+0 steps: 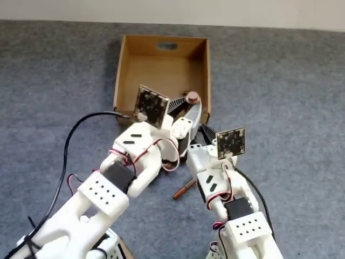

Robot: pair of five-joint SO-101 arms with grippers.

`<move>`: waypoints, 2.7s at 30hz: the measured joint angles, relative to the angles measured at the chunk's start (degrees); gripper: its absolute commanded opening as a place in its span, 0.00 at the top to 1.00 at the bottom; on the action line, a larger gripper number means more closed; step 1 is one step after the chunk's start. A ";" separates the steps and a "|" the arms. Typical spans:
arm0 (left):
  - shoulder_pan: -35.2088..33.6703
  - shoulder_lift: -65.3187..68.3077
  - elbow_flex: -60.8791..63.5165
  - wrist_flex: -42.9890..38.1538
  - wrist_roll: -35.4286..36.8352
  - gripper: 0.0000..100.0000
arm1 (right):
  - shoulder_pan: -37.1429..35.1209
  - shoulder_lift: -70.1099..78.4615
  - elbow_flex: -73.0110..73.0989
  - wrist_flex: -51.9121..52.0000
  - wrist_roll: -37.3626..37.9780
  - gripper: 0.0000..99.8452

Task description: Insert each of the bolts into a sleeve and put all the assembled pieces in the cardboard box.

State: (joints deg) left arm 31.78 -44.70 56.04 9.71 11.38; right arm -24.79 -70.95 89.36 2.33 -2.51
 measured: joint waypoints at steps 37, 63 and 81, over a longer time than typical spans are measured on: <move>-0.09 -0.88 -0.35 17.58 -0.35 0.99 | -0.35 0.00 2.20 -0.18 0.00 0.99; -0.44 -1.41 -5.01 32.18 0.00 0.89 | 0.00 0.09 2.29 -0.09 0.00 0.99; -33.41 -1.76 -15.65 72.44 -0.26 0.90 | 0.00 0.09 2.29 -0.09 0.00 0.99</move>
State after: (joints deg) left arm -1.63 -46.46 40.40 82.15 11.12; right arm -24.79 -70.86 91.65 2.24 -2.51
